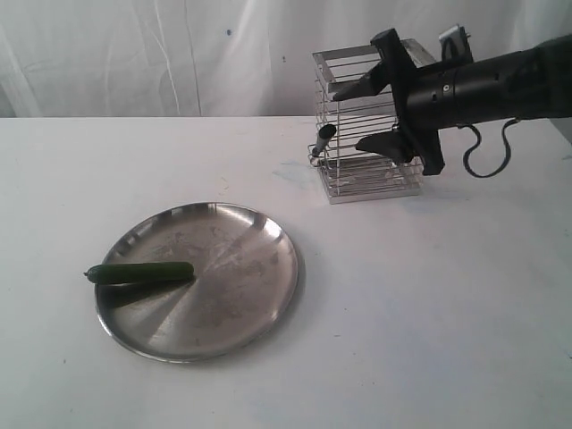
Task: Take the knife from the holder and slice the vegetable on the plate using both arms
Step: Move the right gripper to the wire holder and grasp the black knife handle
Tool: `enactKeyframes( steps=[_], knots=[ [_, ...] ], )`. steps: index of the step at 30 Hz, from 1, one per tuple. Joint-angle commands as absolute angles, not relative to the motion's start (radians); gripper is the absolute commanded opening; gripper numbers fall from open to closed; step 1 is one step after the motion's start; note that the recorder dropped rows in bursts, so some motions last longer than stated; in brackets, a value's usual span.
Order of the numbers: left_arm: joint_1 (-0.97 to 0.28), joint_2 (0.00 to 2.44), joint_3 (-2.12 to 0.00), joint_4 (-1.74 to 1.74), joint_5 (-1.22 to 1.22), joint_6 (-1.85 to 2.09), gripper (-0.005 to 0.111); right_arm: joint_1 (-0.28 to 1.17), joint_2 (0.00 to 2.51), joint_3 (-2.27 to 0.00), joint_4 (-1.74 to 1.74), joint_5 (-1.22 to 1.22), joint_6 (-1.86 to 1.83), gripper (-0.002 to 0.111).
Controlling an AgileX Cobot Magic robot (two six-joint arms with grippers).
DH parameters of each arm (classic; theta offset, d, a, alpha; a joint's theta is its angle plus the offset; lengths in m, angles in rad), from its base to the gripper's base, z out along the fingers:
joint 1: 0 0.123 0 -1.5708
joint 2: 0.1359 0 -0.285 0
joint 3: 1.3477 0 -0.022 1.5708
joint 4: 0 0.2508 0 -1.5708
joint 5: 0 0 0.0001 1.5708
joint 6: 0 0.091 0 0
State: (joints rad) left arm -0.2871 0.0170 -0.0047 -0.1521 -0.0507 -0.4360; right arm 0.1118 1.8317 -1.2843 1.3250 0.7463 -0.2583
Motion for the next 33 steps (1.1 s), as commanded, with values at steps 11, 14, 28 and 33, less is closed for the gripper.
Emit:
enactKeyframes(
  steps=[11, 14, 28, 33],
  knots=[
    [-0.29, 0.01, 0.0, -0.154, -0.052, -0.441, 0.0, 0.142, 1.992, -1.41, 1.356, 0.767, -0.286, 0.063],
    [-0.29, 0.01, 0.0, -0.154, -0.052, -0.441, 0.0, 0.146, 2.011, -1.424, 1.358, 0.774, -0.286, 0.063],
    [-0.29, 0.01, 0.0, -0.154, -0.052, -0.441, 0.0, 0.179, 2.072, -1.469, 1.358, 0.778, -0.291, 0.042],
    [-0.29, 0.01, 0.0, -0.154, -0.052, -0.441, 0.0, 0.179, 2.072, -1.469, 1.351, 0.788, -0.291, 0.03]
  ],
)
